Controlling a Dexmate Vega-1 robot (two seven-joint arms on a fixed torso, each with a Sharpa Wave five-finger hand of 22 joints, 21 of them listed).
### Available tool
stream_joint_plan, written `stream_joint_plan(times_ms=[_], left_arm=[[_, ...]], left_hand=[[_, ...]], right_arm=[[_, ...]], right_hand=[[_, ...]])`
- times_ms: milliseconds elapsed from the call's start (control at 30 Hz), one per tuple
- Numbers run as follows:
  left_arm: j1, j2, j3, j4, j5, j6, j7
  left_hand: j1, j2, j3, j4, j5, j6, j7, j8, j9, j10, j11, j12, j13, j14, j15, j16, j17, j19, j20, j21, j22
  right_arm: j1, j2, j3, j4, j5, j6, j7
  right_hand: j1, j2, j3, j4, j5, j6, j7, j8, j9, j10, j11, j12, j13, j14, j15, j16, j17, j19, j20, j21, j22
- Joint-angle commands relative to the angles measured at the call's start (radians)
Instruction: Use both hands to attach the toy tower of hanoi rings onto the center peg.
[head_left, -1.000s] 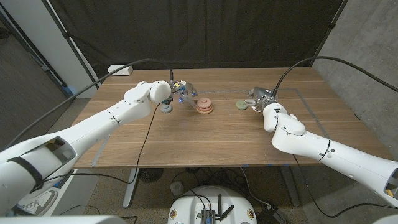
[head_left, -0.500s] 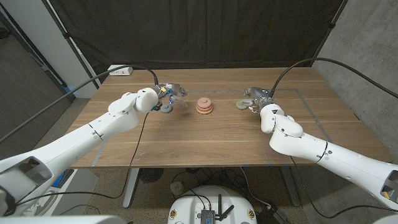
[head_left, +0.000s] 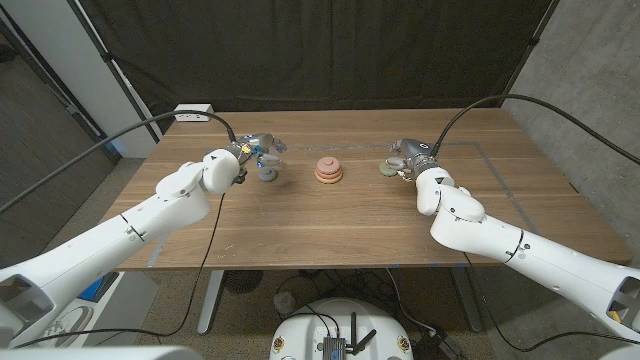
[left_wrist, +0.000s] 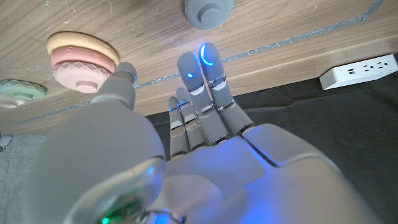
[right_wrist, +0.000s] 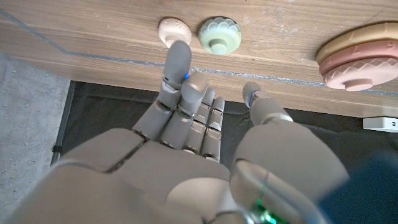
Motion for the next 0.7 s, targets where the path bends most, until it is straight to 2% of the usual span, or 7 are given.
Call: stream_joint_plan(times_ms=[33, 433, 533, 700], left_arm=[[0.087, 0.025, -0.059, -0.030, -0.062, 0.017, 0.115], [0.150, 0.028, -0.092, -0.062, -0.110, 0.067, 0.201], [0.166, 0.035, -0.095, -0.079, -0.106, 0.083, 0.222], [0.188, 0.032, -0.107, -0.074, -0.116, 0.069, 0.273]], left_hand=[[0.013, -0.001, 0.007, 0.000, 0.005, 0.010, 0.001, 0.002, 0.001, 0.014, 0.001, 0.008, 0.001, 0.009, -0.088, 0.003, 0.002, 0.005, -0.136, 0.005, 0.002], [0.015, -0.002, 0.010, 0.003, 0.009, 0.017, -0.003, -0.001, 0.001, 0.020, 0.000, 0.007, 0.003, 0.009, -0.088, 0.003, 0.001, 0.000, -0.135, 0.004, 0.001], [0.013, -0.002, 0.010, 0.004, 0.009, 0.010, -0.002, -0.005, 0.001, 0.014, 0.001, 0.003, 0.004, 0.008, -0.088, 0.002, 0.001, -0.005, -0.135, 0.004, 0.002], [0.011, -0.003, 0.010, 0.006, 0.011, 0.003, 0.003, -0.010, 0.001, 0.006, 0.003, -0.001, 0.005, 0.002, -0.088, -0.002, -0.002, -0.005, -0.135, 0.002, 0.001]], right_arm=[[-0.012, -0.004, 0.011, -0.013, -0.005, -0.015, 0.001], [-0.034, -0.009, 0.033, -0.003, 0.012, 0.023, -0.018], [-0.047, -0.011, 0.047, -0.005, 0.020, 0.031, -0.029], [-0.066, -0.026, 0.059, -0.006, 0.026, 0.077, -0.042]], right_hand=[[-0.002, -0.005, 0.004, -0.002, 0.008, 0.002, -0.002, 0.001, 0.002, 0.009, -0.004, 0.001, 0.004, 0.004, -0.036, 0.004, 0.005, 0.012, -0.079, 0.007, 0.003], [-0.002, -0.005, 0.005, -0.002, 0.008, 0.000, -0.001, -0.001, 0.003, 0.009, -0.004, 0.001, 0.004, 0.007, -0.035, 0.007, 0.009, 0.012, -0.078, 0.008, 0.004], [-0.003, -0.005, 0.005, -0.002, 0.009, 0.029, -0.005, 0.014, 0.009, 0.010, -0.004, 0.000, 0.004, -0.001, -0.036, 0.001, 0.003, 0.011, -0.079, 0.006, 0.002], [-0.003, -0.006, 0.005, -0.001, 0.009, 0.034, -0.008, 0.019, 0.015, 0.006, -0.004, -0.002, 0.005, 0.007, -0.035, 0.009, 0.010, 0.010, -0.079, 0.005, 0.001]])
